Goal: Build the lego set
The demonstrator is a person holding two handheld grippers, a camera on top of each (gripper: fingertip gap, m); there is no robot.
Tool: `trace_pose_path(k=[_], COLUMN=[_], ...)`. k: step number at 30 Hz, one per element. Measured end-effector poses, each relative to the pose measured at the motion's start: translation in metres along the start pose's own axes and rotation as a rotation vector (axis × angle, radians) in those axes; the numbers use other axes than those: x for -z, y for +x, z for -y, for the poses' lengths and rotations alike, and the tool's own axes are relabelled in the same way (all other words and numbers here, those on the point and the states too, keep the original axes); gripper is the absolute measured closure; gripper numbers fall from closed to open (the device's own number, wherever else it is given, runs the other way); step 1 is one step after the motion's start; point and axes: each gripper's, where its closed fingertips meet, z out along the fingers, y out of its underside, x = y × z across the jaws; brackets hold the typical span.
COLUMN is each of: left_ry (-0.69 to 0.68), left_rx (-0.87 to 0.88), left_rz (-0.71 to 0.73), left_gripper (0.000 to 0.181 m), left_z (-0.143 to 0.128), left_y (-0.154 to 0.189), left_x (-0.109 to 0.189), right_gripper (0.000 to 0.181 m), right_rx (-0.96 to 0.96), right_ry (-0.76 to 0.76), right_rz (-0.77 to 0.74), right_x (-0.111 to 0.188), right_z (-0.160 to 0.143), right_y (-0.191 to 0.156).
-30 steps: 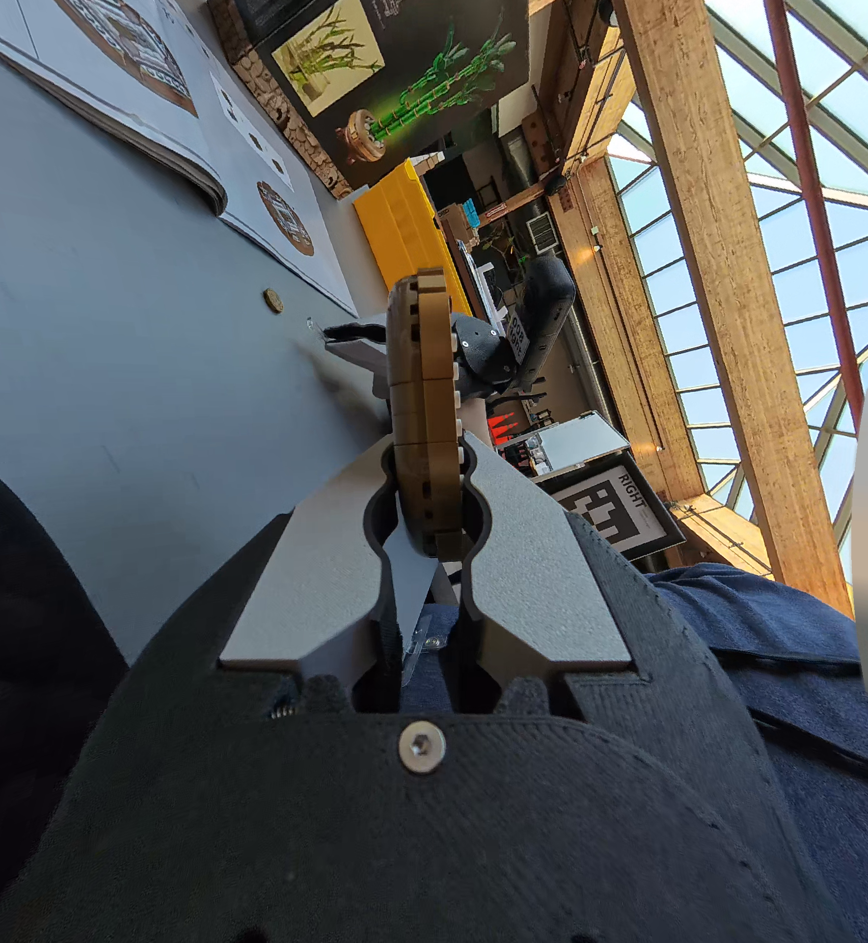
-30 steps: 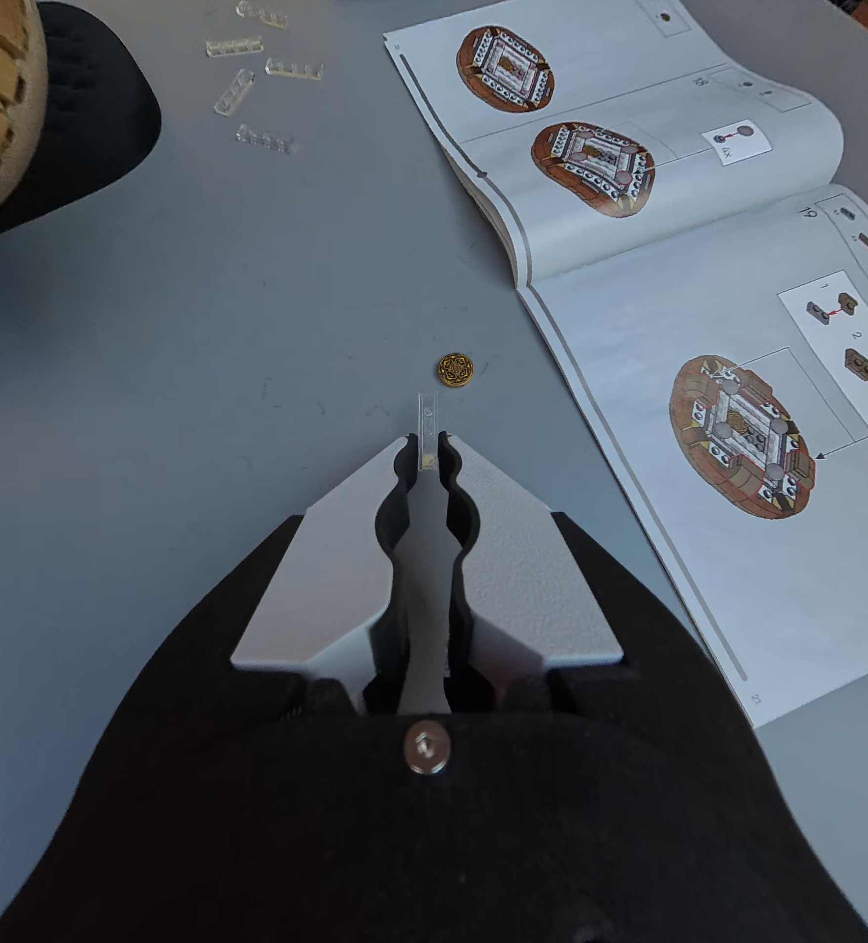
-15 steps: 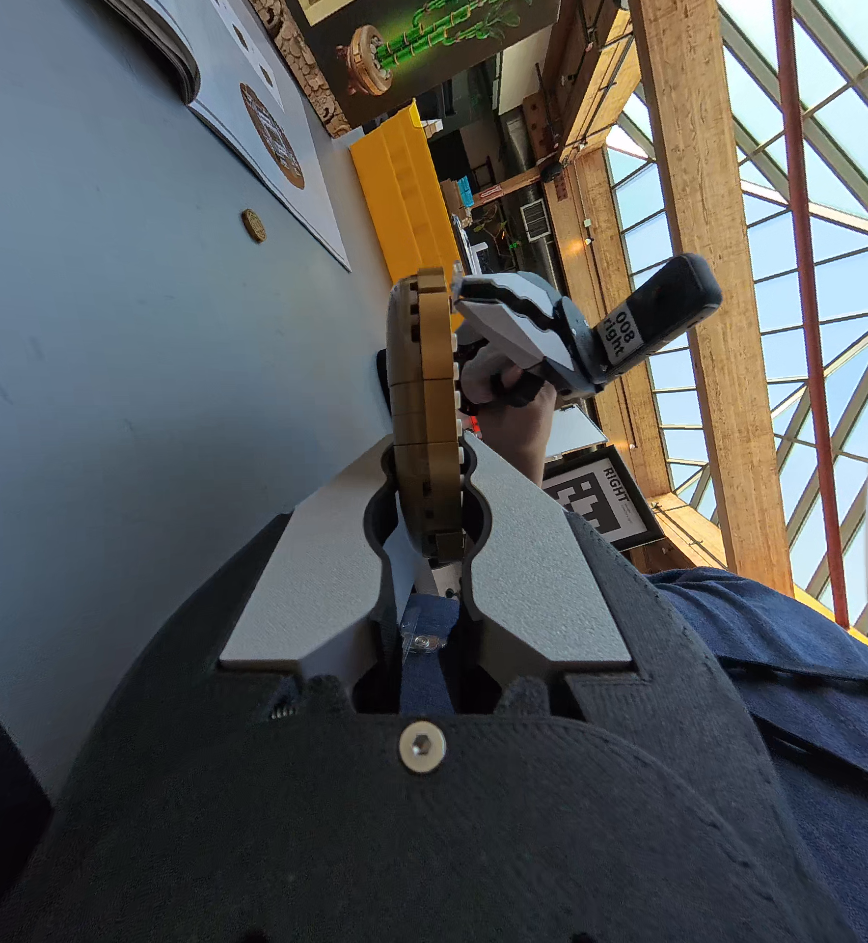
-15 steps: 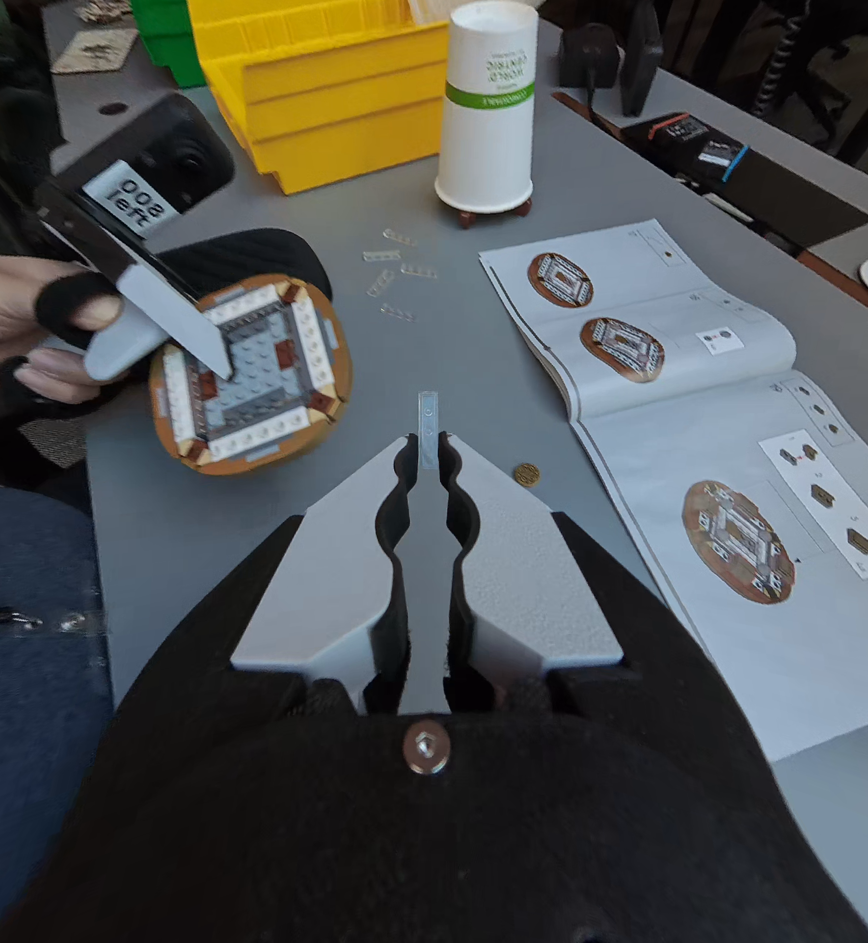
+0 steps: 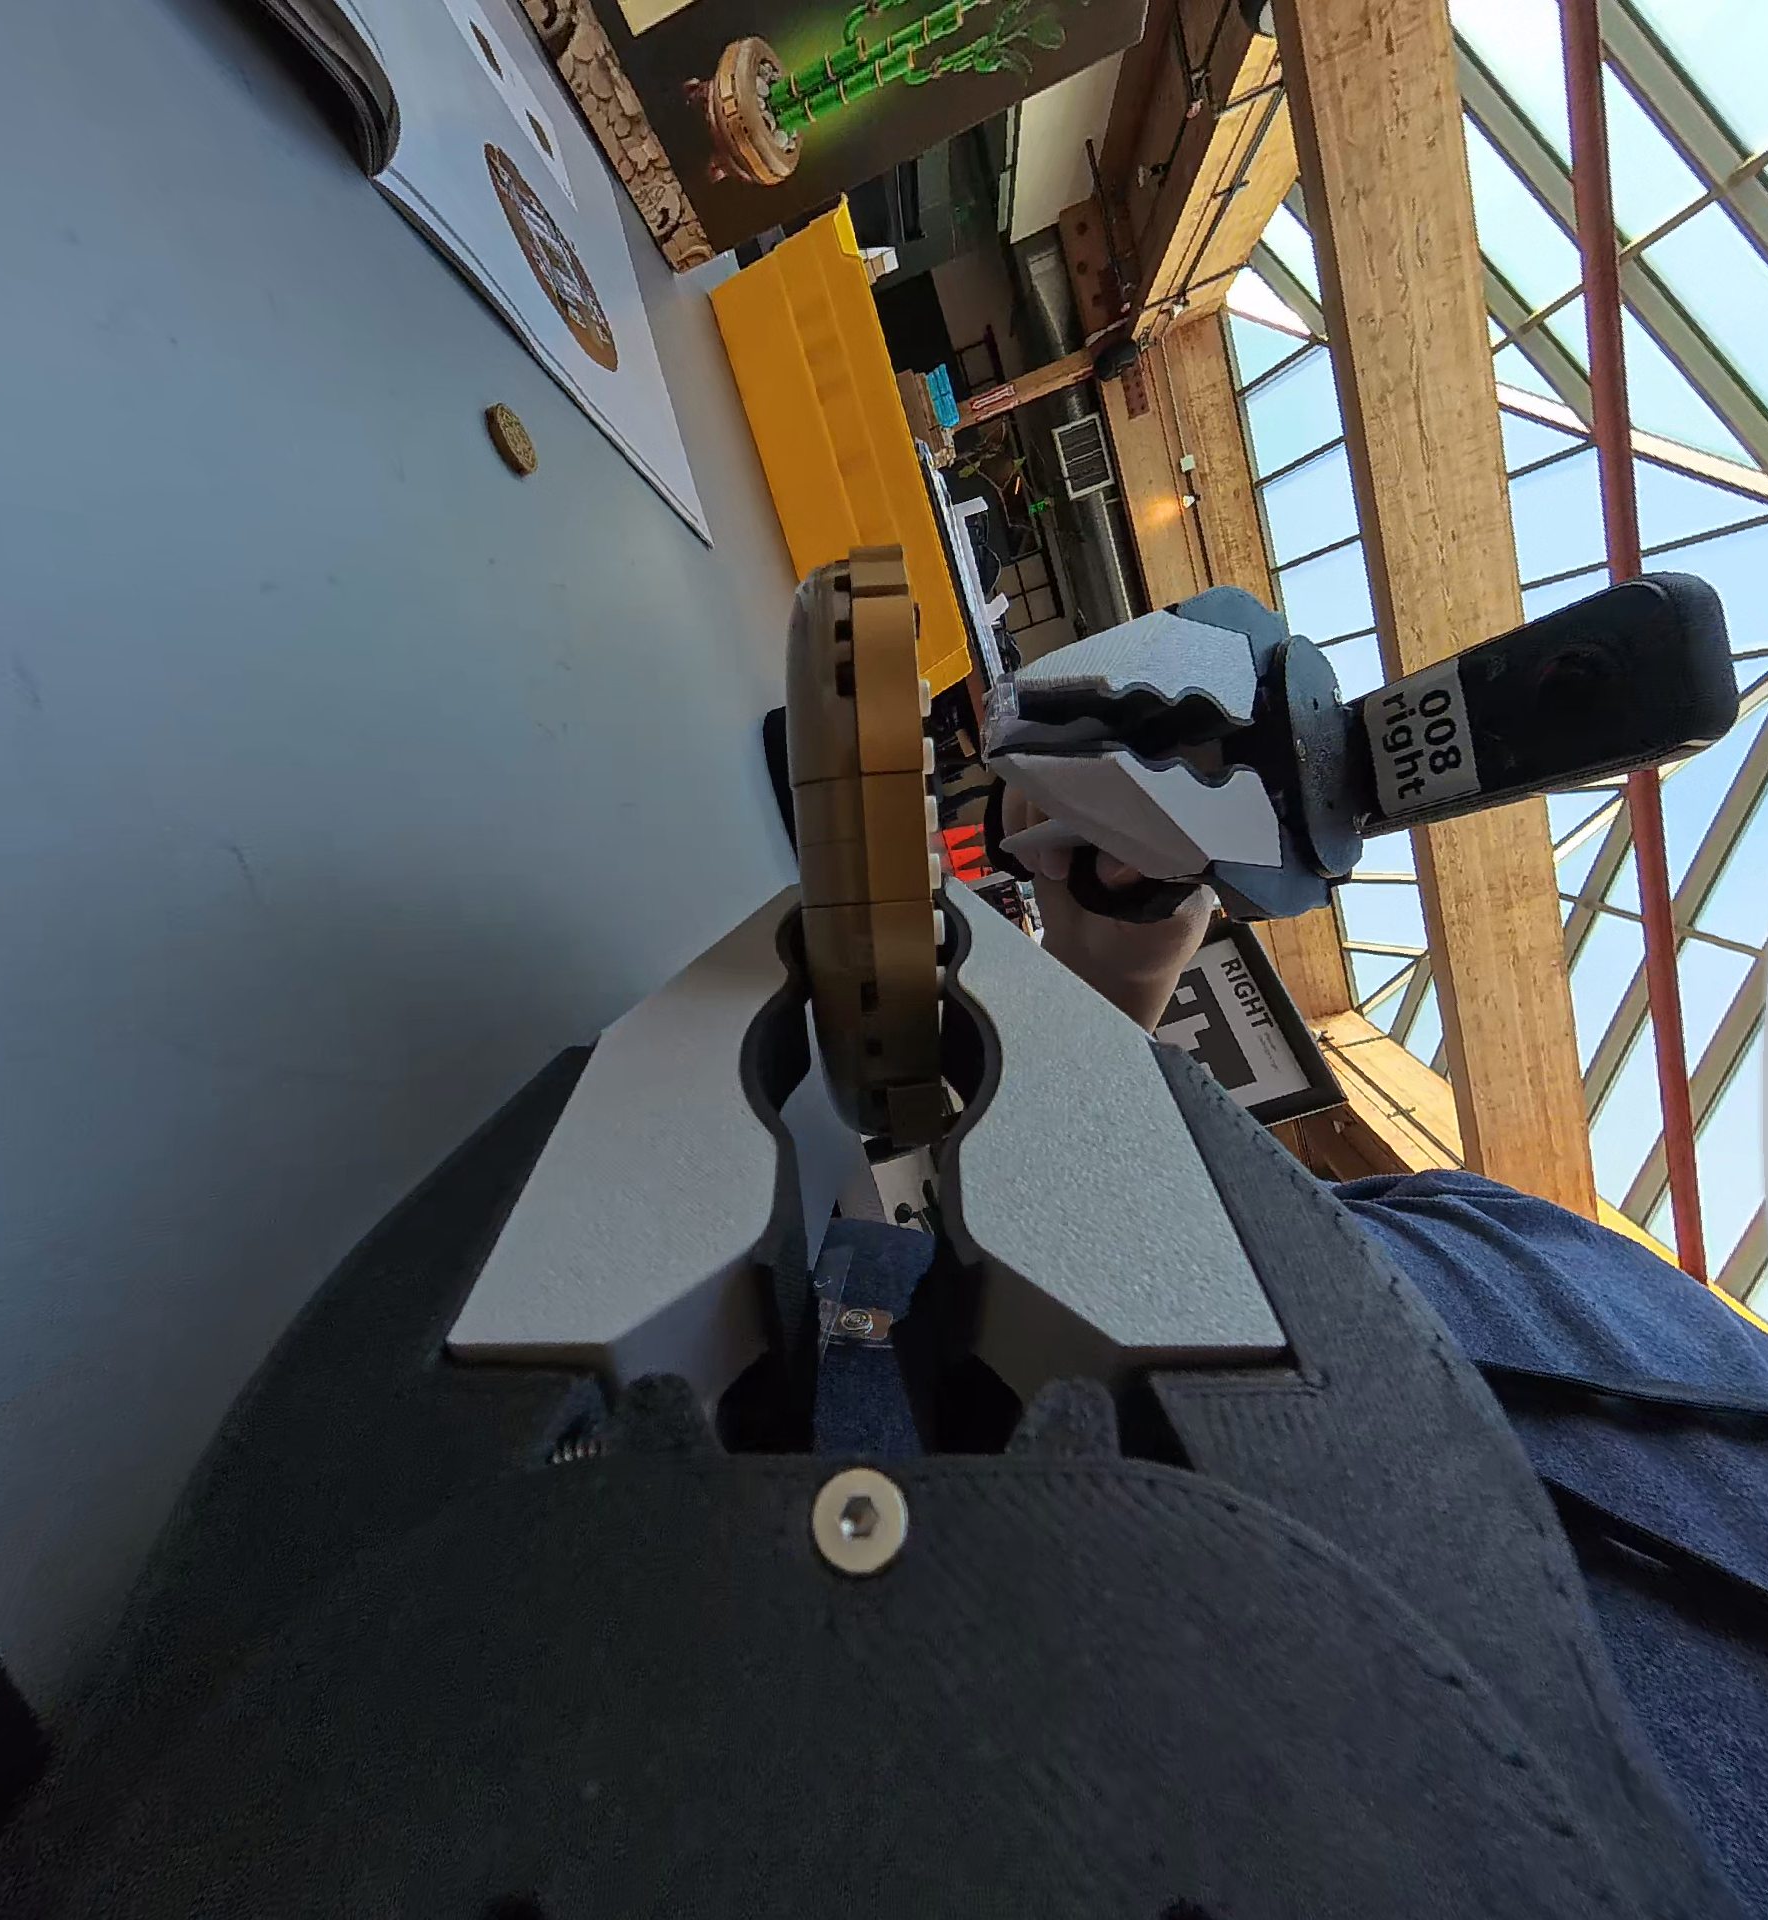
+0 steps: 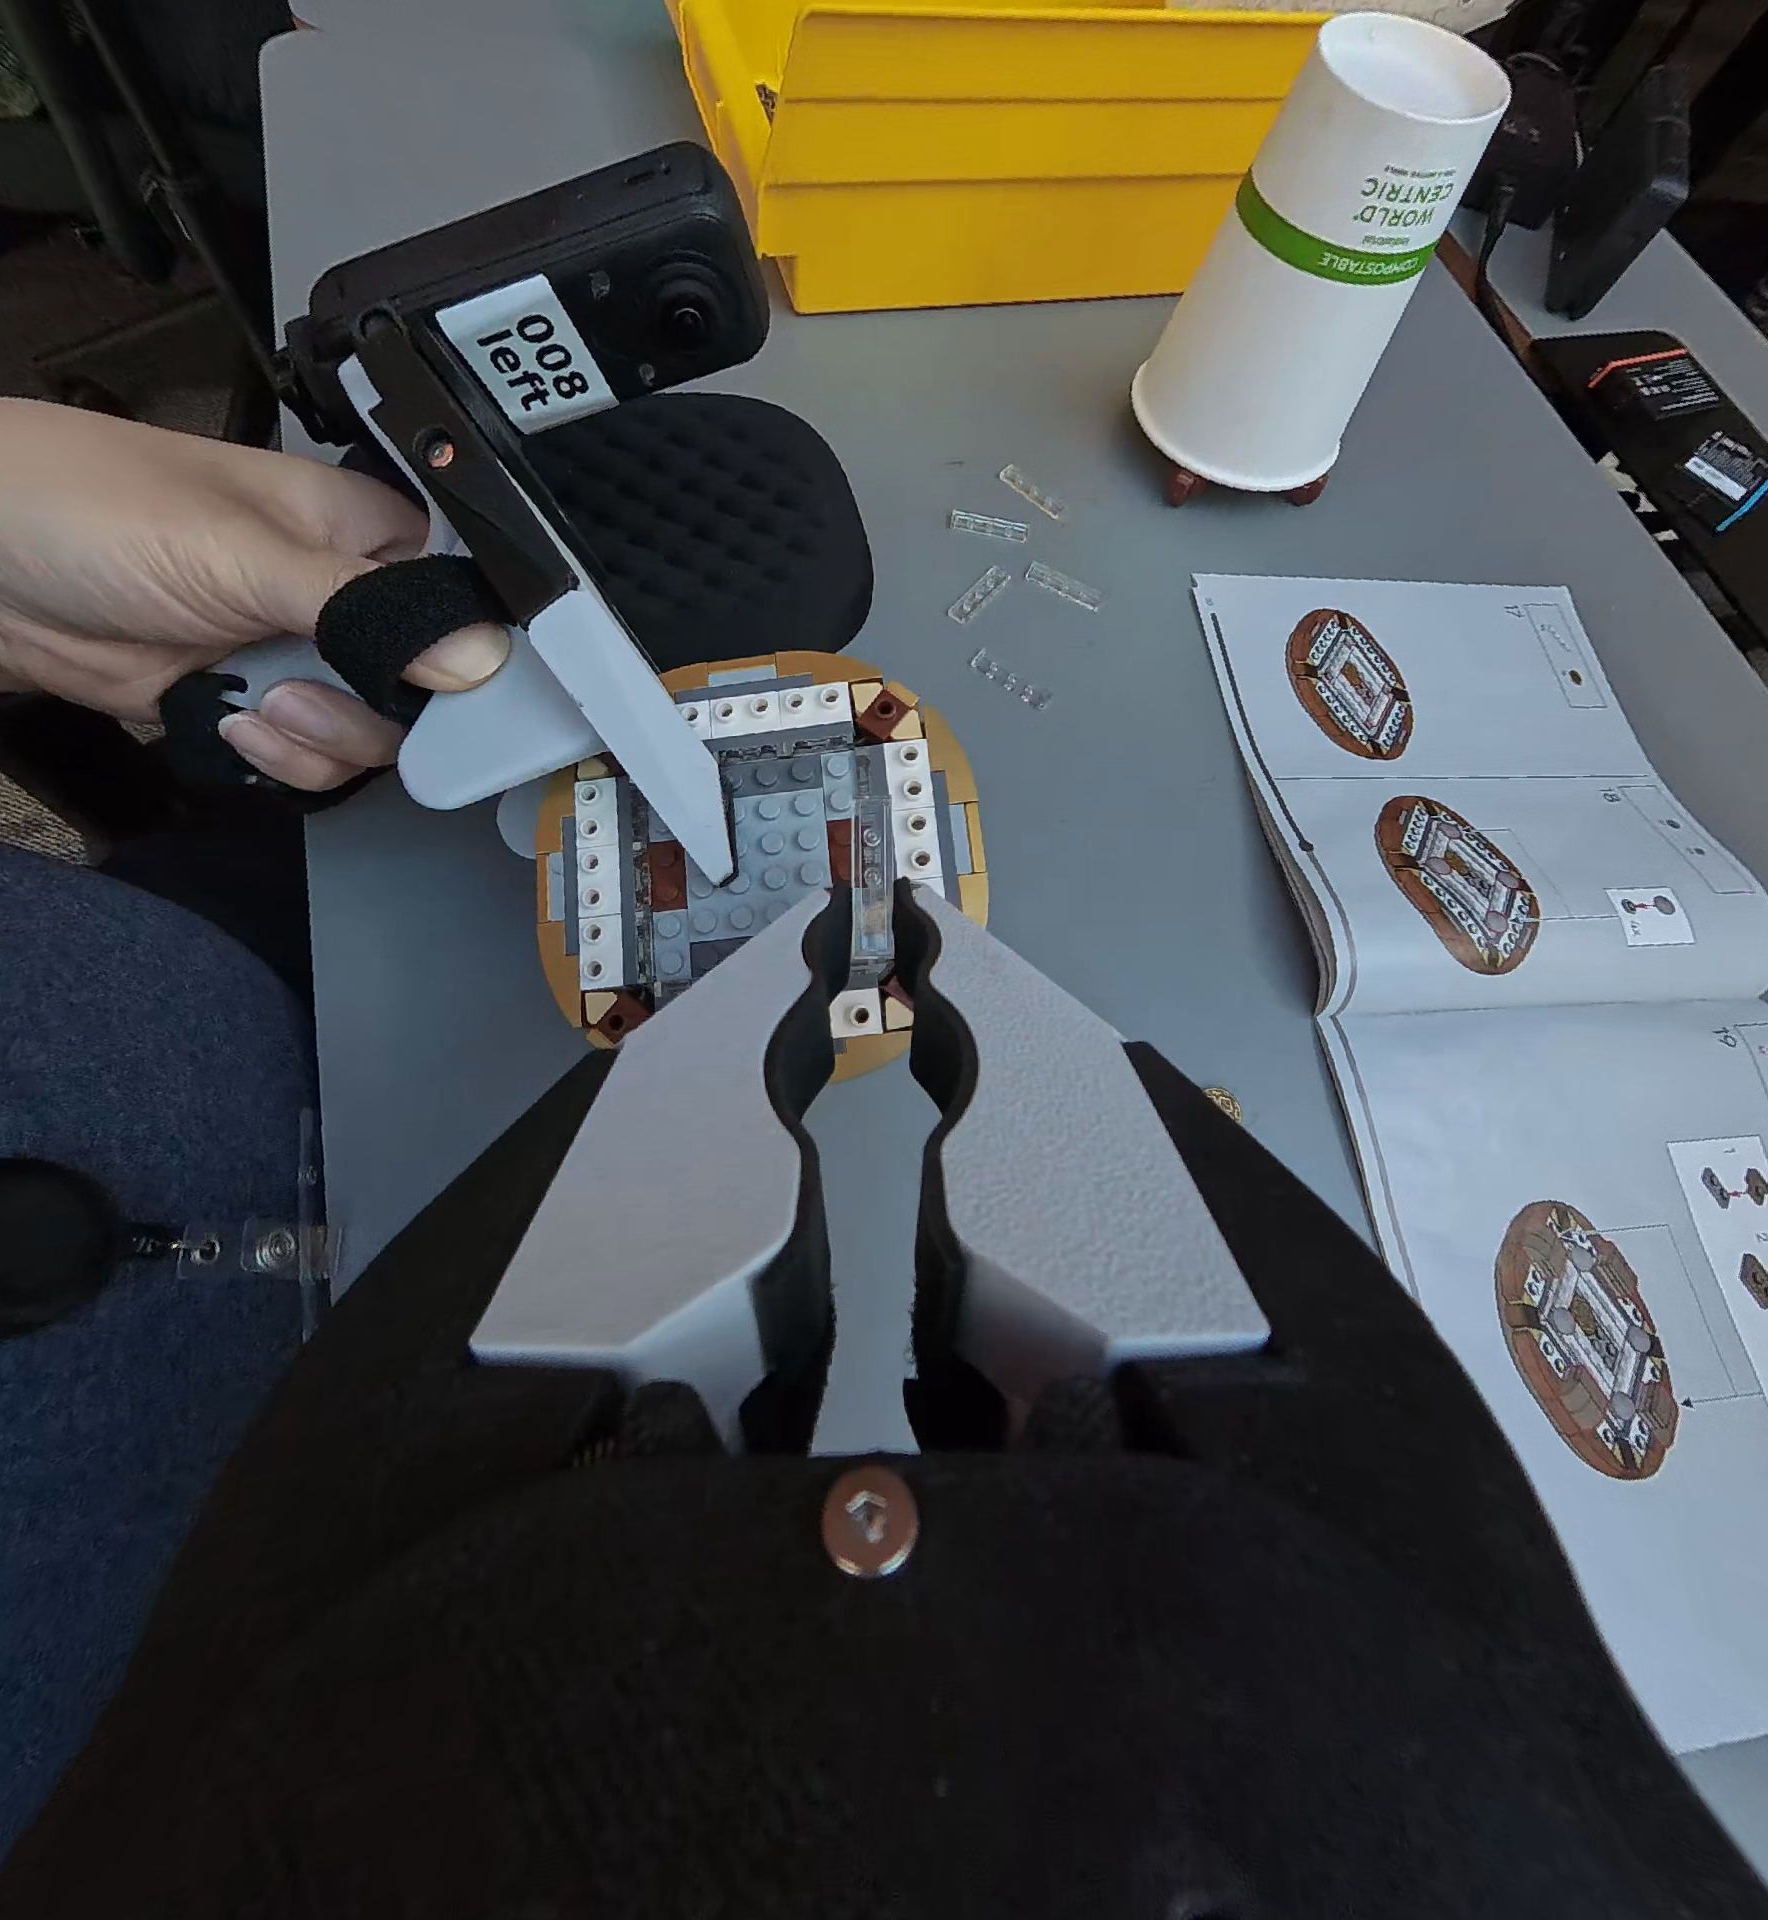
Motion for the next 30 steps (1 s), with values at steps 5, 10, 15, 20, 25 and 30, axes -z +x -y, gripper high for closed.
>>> trace_pose_path(k=[5,10,15,20,25,30], left_ry=[0.024,0.11,0.245,0.327,0.368,0.381], left_rx=[0.005,0.023,0.023,-0.046,-0.08,-0.085], left_rz=[-0.01,-0.024,-0.028,0.02,0.069,0.08], left_gripper=[0.163,0.163,0.164,0.164,0.163,0.163], left_z=[0.003,0.017,0.04,0.063,0.076,0.079], left_y=[0.001,0.001,0.004,0.005,0.001,0.0], left_x=[0.002,0.007,0.018,0.035,0.049,0.052], right_gripper=[0.174,0.174,0.175,0.175,0.175,0.175], right_rx=[-0.016,-0.058,-0.14,-0.185,-0.161,-0.163], right_ry=[0.023,0.111,0.212,0.258,0.275,0.255], right_rz=[-0.023,-0.103,-0.184,-0.292,-0.355,-0.343], right_x=[0.004,0.026,0.047,0.063,0.071,0.063], right_z=[0.001,0.006,-0.007,-0.03,-0.043,-0.053], right_y=[0.006,0.026,0.054,0.081,0.09,0.088])
